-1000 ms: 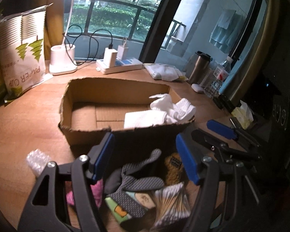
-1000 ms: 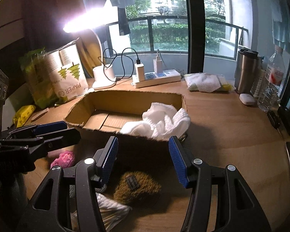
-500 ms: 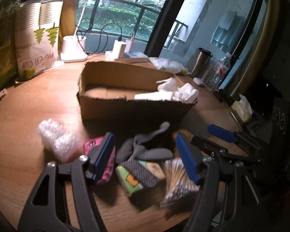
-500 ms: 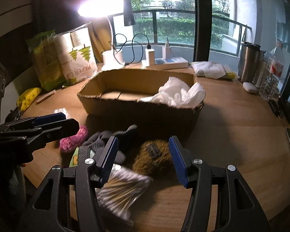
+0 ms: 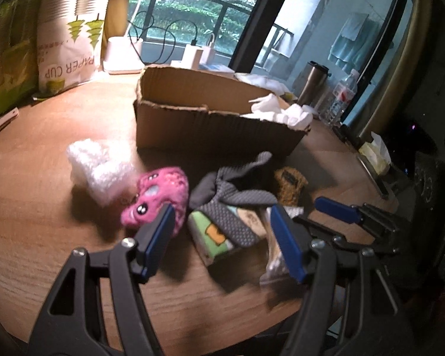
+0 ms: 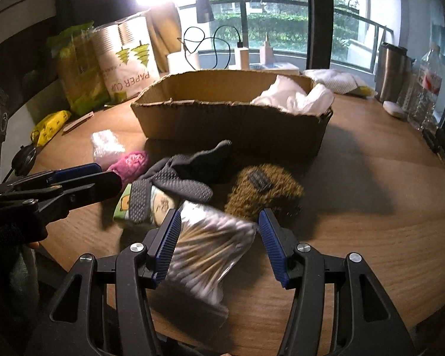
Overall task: Organize soft objects
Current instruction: 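Withdraw both tools from the box back toward the remaining items, then close the right tool on the clear bag of cotton swabs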
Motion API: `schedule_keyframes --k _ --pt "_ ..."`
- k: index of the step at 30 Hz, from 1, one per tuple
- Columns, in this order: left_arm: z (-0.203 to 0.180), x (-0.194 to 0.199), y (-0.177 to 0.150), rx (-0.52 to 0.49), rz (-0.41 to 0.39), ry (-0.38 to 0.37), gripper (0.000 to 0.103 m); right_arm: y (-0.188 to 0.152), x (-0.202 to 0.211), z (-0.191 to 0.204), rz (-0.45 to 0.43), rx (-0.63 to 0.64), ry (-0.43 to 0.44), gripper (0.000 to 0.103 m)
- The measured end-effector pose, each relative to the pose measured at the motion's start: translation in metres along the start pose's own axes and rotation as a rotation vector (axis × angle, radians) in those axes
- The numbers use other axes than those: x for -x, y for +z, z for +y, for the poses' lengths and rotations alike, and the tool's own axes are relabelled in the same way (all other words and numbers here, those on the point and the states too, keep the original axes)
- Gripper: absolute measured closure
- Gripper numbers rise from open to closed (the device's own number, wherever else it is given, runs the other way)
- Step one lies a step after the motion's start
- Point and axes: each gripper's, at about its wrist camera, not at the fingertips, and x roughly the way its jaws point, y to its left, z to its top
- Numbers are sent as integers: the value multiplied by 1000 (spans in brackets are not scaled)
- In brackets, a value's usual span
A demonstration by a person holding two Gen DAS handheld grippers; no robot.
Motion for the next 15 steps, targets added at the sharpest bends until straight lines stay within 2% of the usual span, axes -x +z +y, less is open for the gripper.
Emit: schedule_keyframes --k 3,9,15 --pt "1 -1 -3 -1 5 2 35 -4 -3 2 16 -2 11 37" --pt "0 -1 -7 -7 9 7 35 -8 -8 5 28 -1 13 35" --pt "-3 -3 -9 -16 18 15 35 -12 -13 0 40 -29 19 28"
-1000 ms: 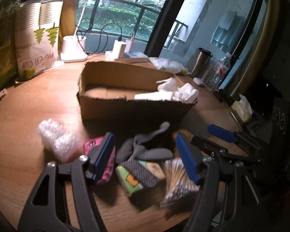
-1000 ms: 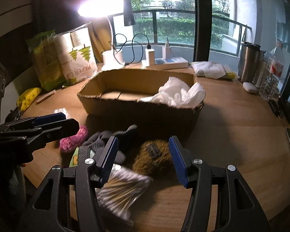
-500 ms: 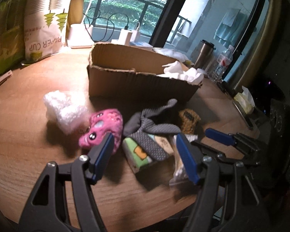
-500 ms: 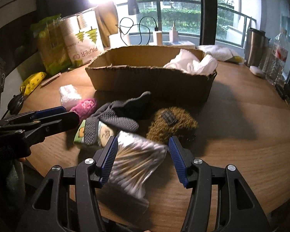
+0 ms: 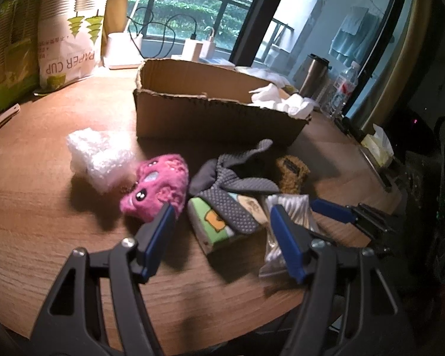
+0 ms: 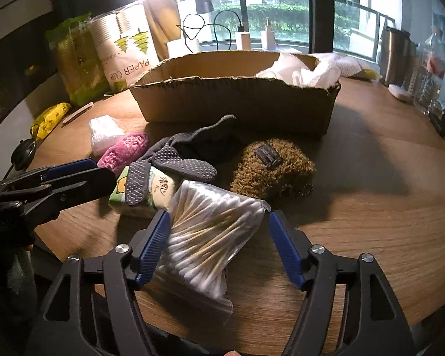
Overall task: Organize soft objects
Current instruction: 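Close the right tool on the clear bag of cotton swabs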
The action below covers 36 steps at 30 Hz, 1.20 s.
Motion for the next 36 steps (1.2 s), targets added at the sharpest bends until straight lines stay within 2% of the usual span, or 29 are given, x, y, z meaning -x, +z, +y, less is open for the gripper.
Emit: schedule_keyframes --k 8,10,13,16,26,36 --pt "-11 -4 3 -24 10 10 35 -5 -10 0 34 -22 85 27" --pt "-14 -5 4 -32 14 16 35 -7 -10 2 26 -12 109 40" --pt "-19 -8 6 -44 18 24 35 -8 -7 2 14 6 131 50" --pt "-26 -11 8 -56 23 30 35 -8 1 -2 -5 18 124 56" --pt "-63 -32 14 -128 56 33 35 -6 33 -58 -106 -62 89 56" --pt "-100 -61 22 -203 87 38 35 -10 36 -108 -128 -138 69 56"
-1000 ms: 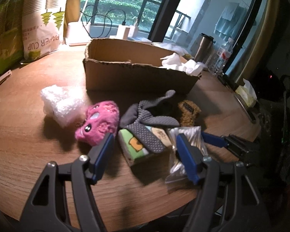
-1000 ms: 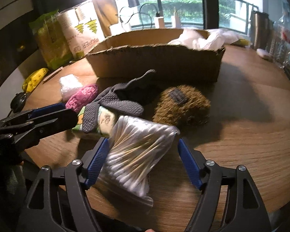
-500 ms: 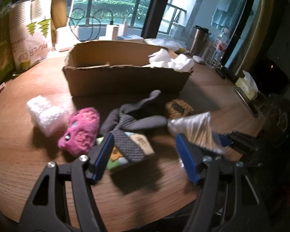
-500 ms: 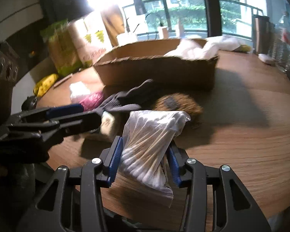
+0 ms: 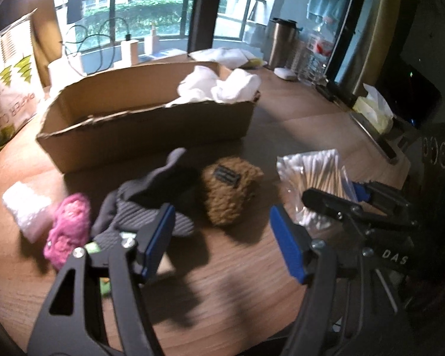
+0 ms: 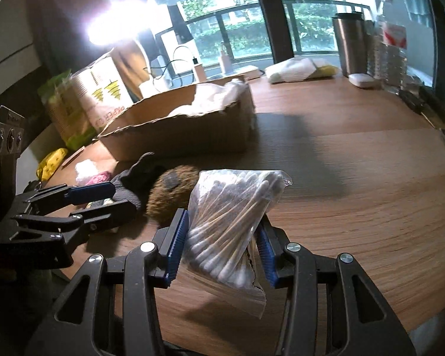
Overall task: Organize soft objects
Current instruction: 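Close the right tool on the clear bag of cotton swabs, then lift the swab bag with the right tool while the left tool grasps the brown teddy bear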
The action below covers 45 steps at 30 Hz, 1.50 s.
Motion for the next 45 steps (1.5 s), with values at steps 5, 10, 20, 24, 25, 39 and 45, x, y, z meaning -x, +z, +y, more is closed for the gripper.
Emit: schedule_keyframes --k 5,10,20,24,25,39,45 --pt "-10 -18 8 -21 19 17 35 3 1 -15 -11 -18 3 56" --pt "-16 -36 16 -31 47 42 35 7 -1 -30 -13 -38 6 56" --pt "-20 -60 21 -34 77 82 35 6 -6 -50 -4 -62 7 56" --pt "-22 -63 21 -40 76 73 37 6 -5 -54 -7 -69 4 56" --pt "-23 -62 21 -42 75 66 40 5 -4 -54 -9 -69 3 56" --pt "-23 -36 18 -49 15 -2 60 10 5 -33 -26 -34 2 56" --pt "-11 -15 18 -28 -29 -11 60 15 8 -13 -29 2 9 56"
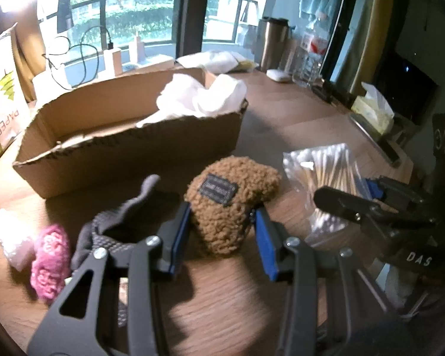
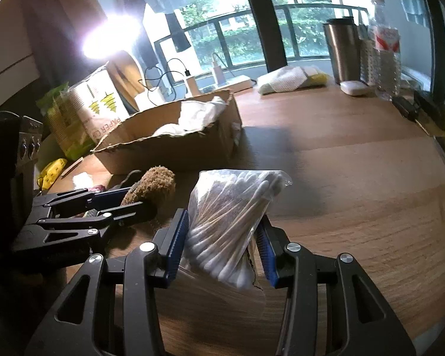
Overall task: Organize soft objects
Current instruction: 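Lift the swab bag with the right tool while the left tool grasps the brown teddy bear, then carry the swab bag over the box with the right tool while the left tool holds the teddy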
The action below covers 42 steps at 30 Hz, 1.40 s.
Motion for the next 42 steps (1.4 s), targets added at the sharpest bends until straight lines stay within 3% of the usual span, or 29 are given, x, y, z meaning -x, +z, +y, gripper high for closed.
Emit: schedule_keyframes --k 24,42 --pt "77 56 3 108 -119 5 60 39 -15 81 -11 140 26 56" --pt "109 68 25 158 -178 17 60 80 -31 104 -23 213 49 56"
